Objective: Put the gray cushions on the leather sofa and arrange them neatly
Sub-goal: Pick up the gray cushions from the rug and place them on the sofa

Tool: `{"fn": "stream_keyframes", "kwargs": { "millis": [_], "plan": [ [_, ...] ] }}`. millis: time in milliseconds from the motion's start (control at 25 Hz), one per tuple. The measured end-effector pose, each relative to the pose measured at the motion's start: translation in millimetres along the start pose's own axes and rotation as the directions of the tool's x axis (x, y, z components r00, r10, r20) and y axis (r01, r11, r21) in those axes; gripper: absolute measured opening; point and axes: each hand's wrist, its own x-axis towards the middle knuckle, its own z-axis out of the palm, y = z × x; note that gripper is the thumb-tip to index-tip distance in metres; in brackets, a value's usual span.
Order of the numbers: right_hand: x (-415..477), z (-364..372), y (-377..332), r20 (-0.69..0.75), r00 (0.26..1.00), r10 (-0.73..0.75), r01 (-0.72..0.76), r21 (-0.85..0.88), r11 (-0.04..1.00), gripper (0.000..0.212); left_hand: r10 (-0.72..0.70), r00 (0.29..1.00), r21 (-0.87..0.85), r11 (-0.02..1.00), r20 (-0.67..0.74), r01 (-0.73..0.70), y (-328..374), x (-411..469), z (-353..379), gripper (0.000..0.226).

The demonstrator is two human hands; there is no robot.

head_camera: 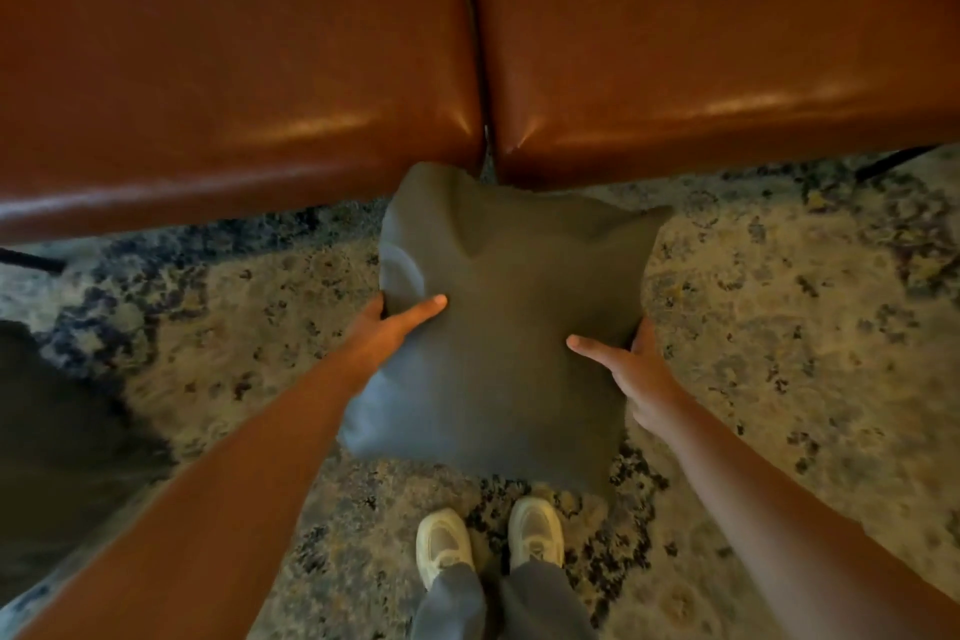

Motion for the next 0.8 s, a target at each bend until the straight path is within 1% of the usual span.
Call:
{"fn": "stream_keyframes", "kwargs": {
  "millis": [160, 320, 480, 600, 720, 800],
  "plan": [
    [-60, -4, -85, 0.043, 0.995, -0.086, 0.086, 0.011, 0.996, 0.105, 0.110, 0.994, 0.021, 0.994, -0.029, -0.109, 81, -73, -16, 0.096],
    [-102, 0, -177, 0.076, 0.979, -0.188, 0.187, 0.026, 0.982, 0.101, 0.220, 0.973, 0.052, 0.975, -0.074, -0.216, 170, -123, -39, 0.110],
    [-106, 1, -263, 0.104, 0.963, -0.249, 0.248, 0.024, 0.968, 0.110, 0.326, 0.940, 0.016, 0.945, -0.105, -0.326, 253, -135, -47, 0.104],
    [-94, -1, -337, 0.102, 0.955, -0.280, 0.281, -0.001, 0.960, 0.112, 0.336, 0.932, 0.007, 0.941, -0.134, -0.339, 316, -130, -46, 0.109],
    [-69, -3, -404, 0.140, 0.937, -0.319, 0.326, -0.028, 0.945, 0.109, 0.358, 0.924, -0.044, 0.929, -0.136, -0.367, 370, -113, -42, 0.104],
    [-50, 0, -438, 0.177, 0.929, -0.326, 0.340, -0.054, 0.939, 0.110, 0.347, 0.924, -0.080, 0.929, -0.160, -0.362, 394, -100, -41, 0.106]
  ]
}}
